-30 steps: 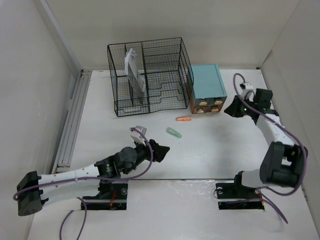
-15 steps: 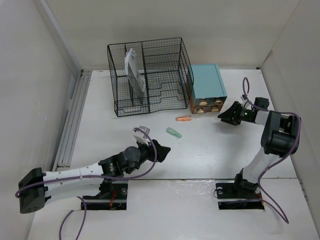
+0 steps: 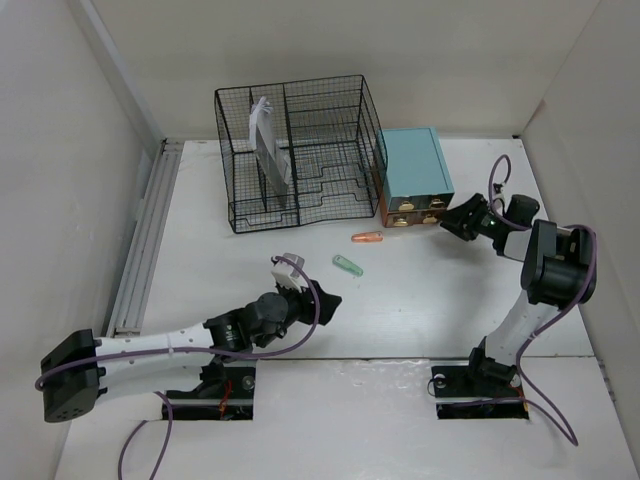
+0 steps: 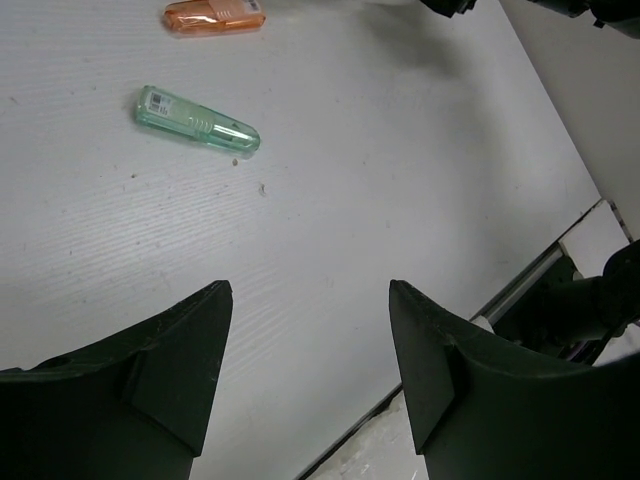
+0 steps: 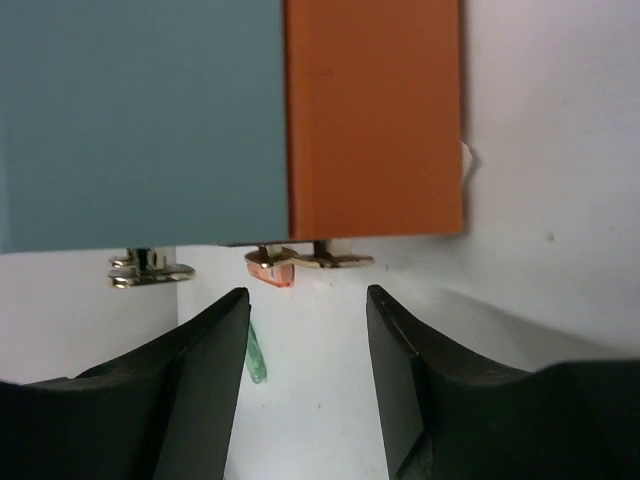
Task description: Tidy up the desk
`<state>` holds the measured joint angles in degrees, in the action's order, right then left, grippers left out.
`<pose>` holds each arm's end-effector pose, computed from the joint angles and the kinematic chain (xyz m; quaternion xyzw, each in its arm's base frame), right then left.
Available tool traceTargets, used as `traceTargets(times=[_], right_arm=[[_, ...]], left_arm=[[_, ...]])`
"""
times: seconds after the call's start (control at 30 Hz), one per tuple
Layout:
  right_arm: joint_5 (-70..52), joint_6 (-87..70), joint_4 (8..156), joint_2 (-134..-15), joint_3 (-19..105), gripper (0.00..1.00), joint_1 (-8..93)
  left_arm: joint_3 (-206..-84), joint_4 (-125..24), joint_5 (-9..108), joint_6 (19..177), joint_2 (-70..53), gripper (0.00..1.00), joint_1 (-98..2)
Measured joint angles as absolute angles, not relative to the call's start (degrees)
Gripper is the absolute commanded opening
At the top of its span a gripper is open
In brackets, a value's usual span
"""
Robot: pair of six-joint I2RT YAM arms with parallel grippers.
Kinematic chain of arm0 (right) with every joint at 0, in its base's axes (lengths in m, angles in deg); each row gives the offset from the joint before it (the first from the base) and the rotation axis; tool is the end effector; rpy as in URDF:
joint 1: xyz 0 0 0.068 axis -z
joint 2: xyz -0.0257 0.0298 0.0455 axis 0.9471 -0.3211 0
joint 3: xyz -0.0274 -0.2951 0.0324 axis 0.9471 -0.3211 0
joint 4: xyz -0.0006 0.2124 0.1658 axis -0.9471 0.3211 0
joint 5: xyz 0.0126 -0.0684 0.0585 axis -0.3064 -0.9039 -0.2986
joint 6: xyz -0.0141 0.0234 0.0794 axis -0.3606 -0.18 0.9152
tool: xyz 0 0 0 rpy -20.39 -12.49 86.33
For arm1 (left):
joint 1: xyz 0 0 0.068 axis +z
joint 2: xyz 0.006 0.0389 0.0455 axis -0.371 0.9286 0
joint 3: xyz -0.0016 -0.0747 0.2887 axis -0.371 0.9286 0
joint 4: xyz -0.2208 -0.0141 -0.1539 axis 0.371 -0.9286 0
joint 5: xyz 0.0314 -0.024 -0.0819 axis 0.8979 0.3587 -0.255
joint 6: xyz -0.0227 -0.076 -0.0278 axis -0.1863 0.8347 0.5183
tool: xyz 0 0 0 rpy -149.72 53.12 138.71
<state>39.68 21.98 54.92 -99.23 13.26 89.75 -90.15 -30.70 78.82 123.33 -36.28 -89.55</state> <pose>0.3736 -0.0605 0.1405 0.1668 0.7911 0.4774 0.3440 0.1061 -0.1891 0.2287 0.0850 0.7523 -0.4186 0.5015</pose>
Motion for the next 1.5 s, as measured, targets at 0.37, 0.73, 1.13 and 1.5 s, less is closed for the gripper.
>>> traceTargets(times=[0.37, 0.73, 1.13, 1.5], right_arm=[[38.32, 25.98, 49.52, -99.25, 13.28, 0.56, 87.24], [35.83, 25.74, 49.57, -99.32, 12.15, 0.57, 86.56], [32.97, 24.69, 49.72, -99.47, 11.47, 0.57, 85.07], [30.43, 25.15, 47.91, -100.26, 10.07, 0.57, 85.05]], left_arm=[[-90.7, -30.68, 79.08, 123.27, -35.56, 0.61, -89.55], [-90.7, -30.85, 79.11, 123.0, -36.5, 0.61, -89.55], [-90.7, -30.85, 79.28, 122.94, -36.85, 0.62, -89.55], [-90.74, -30.85, 79.91, 122.92, -36.85, 0.62, -89.55]])
